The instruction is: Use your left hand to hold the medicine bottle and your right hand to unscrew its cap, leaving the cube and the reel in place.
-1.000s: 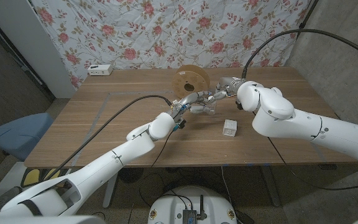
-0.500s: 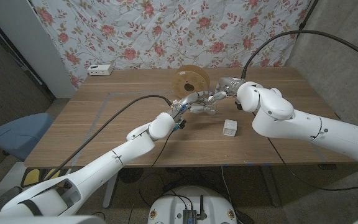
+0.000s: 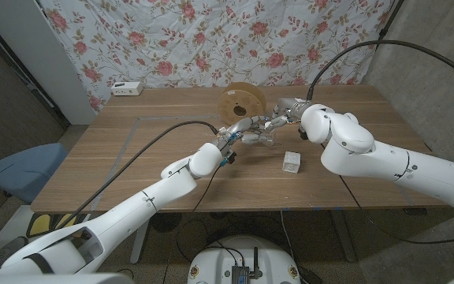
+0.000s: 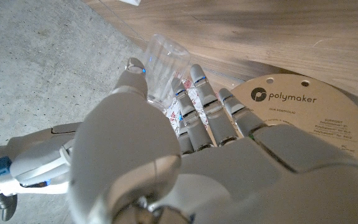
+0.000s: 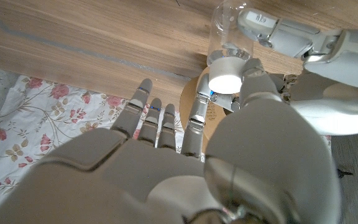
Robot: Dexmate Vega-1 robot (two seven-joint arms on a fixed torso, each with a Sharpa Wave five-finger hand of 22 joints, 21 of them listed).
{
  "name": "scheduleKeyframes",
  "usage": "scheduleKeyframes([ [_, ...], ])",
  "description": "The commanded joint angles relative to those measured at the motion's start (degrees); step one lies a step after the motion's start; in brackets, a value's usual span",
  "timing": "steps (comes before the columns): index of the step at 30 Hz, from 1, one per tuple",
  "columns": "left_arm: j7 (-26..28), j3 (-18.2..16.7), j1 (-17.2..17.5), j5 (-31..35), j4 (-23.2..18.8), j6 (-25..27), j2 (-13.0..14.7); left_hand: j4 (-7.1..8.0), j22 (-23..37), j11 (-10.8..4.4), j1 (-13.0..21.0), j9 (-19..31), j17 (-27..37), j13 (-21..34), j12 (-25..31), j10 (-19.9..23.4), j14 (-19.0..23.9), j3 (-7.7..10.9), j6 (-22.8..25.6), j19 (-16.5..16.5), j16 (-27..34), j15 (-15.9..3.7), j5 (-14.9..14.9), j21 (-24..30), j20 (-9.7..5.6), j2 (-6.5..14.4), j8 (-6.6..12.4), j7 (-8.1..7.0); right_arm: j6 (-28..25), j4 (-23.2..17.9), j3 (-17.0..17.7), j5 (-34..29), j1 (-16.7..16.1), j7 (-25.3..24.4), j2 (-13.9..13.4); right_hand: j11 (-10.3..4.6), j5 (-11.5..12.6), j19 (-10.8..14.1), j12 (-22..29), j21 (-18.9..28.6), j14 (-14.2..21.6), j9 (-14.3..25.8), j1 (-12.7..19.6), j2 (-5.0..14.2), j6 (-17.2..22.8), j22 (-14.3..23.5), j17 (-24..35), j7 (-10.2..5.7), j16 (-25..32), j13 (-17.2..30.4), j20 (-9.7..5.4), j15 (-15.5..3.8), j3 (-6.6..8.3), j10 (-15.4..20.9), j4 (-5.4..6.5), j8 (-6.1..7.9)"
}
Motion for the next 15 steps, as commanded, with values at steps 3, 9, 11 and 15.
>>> scheduleKeyframes([
  [3, -0.04, 0.12, 0.02, 0.04, 0.05, 0.06, -0.12, 0.08, 0.17, -0.12, -0.46, 0.29, 0.00, 0.33, 0.46, 0.52, 0.35, 0.56, 0.38, -0.22, -0.14, -5.63, -0.22, 0.03, -4.71, -0.01, -0.13, -0.45, 1.61, -0.24, 3.30, 2.32, -2.72, -1.67, -0.28, -0.90, 0.24, 0.70, -0.22, 0.41, 0.95, 0.19, 1.82, 0.53, 1.03, 0.24, 0.17, -1.18, 0.28, 0.13, -0.20, -0.57, 0.82, 0.76, -0.17, 0.53],
  [9, -0.20, 0.18, -0.12, -0.09, 0.41, -0.59, -0.10, 0.08, 0.17, -0.15, -0.48, 0.29, 0.00, 0.33, 0.46, 0.53, 0.37, 0.64, 0.36, -0.23, -0.13, -5.65, -0.22, 0.02, -4.72, 0.03, -0.15, -0.51, 2.92, -0.03, 5.10, 4.32, -3.80, -2.28, -0.48, -1.36, 0.25, 0.61, -0.44, 0.28, 1.09, -0.11, 3.58, 1.08, 0.06, 0.24, 0.13, -2.22, 0.18, 0.12, -0.36, -0.94, 1.63, 0.81, -0.37, 0.16],
  [11, -0.03, 0.12, 0.01, 0.01, 0.09, 0.19, -0.19, 0.12, 0.17, -0.15, -0.54, 0.29, 0.01, 0.33, 0.47, 0.54, 0.43, 0.69, 0.35, -0.25, -0.11, -5.65, -0.22, 0.02, -4.69, 0.10, -0.15, -0.55, 3.54, 0.01, 6.17, 5.45, -4.46, -2.69, -0.52, -1.37, 0.23, 0.57, -0.48, 0.24, 1.09, -0.21, 4.00, 1.25, -0.20, 0.23, 0.12, -2.17, 0.15, 0.12, -0.40, -0.97, 1.83, 0.84, -0.38, 0.03],
  [15, 0.10, 0.10, 0.06, 0.14, -0.11, 0.69, -0.23, 0.14, 0.17, -0.17, -0.62, 0.29, 0.01, 0.33, 0.50, 0.62, 0.45, 0.74, 0.36, -0.24, -0.11, -5.66, -0.24, 0.03, -4.73, 0.12, -0.15, -0.58, 4.12, 0.05, 6.96, 6.45, -4.94, -3.16, -0.59, -1.92, 0.23, 0.44, -0.68, 0.15, 0.98, -0.59, 5.55, 1.76, -1.16, 0.23, 0.06, -2.72, -0.05, 0.11, -0.54, -1.38, 2.56, 0.75, -0.50, -0.52],
])
